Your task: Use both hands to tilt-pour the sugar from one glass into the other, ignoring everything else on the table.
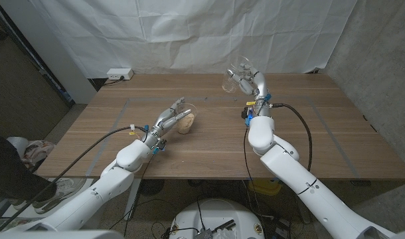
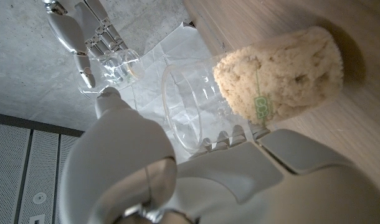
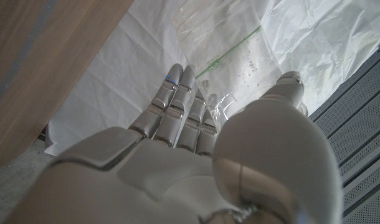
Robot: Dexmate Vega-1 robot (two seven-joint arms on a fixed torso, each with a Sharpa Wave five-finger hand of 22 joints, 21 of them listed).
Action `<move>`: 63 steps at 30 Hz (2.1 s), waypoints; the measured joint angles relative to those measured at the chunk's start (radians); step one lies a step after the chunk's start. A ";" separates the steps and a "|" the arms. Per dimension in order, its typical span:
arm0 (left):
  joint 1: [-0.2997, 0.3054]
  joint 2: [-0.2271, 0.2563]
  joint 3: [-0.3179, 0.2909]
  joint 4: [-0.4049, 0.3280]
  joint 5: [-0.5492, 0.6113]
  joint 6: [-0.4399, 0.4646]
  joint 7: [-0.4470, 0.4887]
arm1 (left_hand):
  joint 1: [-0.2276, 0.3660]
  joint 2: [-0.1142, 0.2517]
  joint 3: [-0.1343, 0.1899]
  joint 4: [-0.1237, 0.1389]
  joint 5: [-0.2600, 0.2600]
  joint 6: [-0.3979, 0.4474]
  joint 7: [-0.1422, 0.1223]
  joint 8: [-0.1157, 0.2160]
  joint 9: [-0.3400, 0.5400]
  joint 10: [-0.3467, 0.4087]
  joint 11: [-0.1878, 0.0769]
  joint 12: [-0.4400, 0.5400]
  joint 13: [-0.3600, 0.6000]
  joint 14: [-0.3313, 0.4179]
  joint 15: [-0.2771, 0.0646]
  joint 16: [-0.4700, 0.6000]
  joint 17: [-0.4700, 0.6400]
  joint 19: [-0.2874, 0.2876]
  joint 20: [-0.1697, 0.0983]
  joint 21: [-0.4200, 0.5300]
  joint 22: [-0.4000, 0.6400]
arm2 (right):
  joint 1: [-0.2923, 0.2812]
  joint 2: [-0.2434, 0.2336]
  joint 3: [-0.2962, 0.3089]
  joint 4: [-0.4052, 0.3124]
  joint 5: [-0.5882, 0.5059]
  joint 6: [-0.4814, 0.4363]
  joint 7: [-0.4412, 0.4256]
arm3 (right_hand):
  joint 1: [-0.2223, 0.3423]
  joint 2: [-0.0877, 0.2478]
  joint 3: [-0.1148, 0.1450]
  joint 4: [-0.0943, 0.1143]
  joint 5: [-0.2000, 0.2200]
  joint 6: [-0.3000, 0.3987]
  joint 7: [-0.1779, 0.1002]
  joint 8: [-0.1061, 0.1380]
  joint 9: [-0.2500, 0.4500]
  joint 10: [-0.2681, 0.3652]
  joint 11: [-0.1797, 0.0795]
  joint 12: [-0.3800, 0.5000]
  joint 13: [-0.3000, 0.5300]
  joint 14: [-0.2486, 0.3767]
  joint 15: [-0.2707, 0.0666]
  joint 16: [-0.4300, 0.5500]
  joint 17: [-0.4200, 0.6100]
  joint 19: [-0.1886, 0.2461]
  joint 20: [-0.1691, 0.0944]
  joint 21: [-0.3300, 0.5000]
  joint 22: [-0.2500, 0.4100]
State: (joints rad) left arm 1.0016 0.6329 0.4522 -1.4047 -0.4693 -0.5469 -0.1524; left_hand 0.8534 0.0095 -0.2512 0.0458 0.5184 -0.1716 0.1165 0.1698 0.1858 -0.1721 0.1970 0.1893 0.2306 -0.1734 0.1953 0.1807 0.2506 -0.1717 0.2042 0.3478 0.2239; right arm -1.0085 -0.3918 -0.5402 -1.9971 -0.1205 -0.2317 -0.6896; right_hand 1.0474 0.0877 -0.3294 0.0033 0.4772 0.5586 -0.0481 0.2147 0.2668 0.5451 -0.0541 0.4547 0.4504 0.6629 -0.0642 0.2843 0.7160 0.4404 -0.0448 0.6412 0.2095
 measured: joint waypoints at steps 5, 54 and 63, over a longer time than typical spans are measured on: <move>0.046 0.028 -0.028 -0.064 -0.003 -0.011 0.014 | -0.002 0.002 -0.014 0.005 0.008 0.000 0.000 0.004 0.000 -0.004 0.007 0.000 0.000 -0.004 0.004 0.005 0.000 0.000 0.000 -0.001 0.002 | -0.006 -0.002 -0.011 0.009 0.015 -0.012 0.014 | 0.000 0.000 -0.002 0.002 0.000 0.000 0.000 0.000 0.000 0.000 0.000 0.000 0.001 0.000 0.000 0.000 0.000 0.000 0.000 0.000 0.000; 0.136 0.039 -0.117 -0.216 0.003 -0.167 0.018 | -0.033 0.015 -0.063 0.038 0.016 0.000 0.000 0.023 -0.005 0.000 0.010 0.033 -0.002 0.000 0.010 0.021 -0.014 -0.004 0.003 -0.019 0.007 | -0.040 0.029 -0.041 0.128 0.085 -0.052 -0.033 | 0.007 -0.008 -0.001 0.007 0.004 -0.004 0.004 -0.003 0.000 -0.004 0.004 -0.007 0.000 0.000 0.000 -0.015 0.004 -0.004 -0.004 0.008 -0.005; 0.144 0.031 -0.118 -0.226 -0.020 -0.161 0.019 | -0.065 0.075 -0.058 0.065 0.004 0.000 0.000 0.031 -0.005 0.000 0.010 0.052 -0.005 0.000 0.010 0.035 -0.020 -0.004 0.003 -0.011 0.006 | -0.047 0.031 -0.046 0.151 0.108 -0.056 -0.041 | 0.006 -0.007 -0.006 0.011 0.004 -0.005 0.005 -0.003 0.000 -0.008 0.008 -0.011 -0.001 -0.004 0.004 -0.018 0.002 -0.004 -0.004 0.008 -0.005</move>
State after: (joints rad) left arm 1.1459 0.6638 0.3339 -1.6303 -0.4891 -0.7075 -0.1335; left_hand 0.7883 0.0841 -0.3089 0.1104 0.5220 -0.1715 0.1161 0.2011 0.1813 -0.1723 0.2072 0.2416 0.2257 -0.1734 0.2055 0.2159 0.2307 -0.1755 0.2075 0.3367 0.2304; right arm -1.0558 -0.3605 -0.5861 -1.8462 -0.0125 -0.2875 -0.7305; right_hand 1.0533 0.0809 -0.3349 0.0141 0.4808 0.5531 -0.0428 0.2120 0.2668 0.5375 -0.0465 0.4436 0.4495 0.6592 -0.0605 0.2659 0.7177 0.4369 -0.0484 0.6490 0.2046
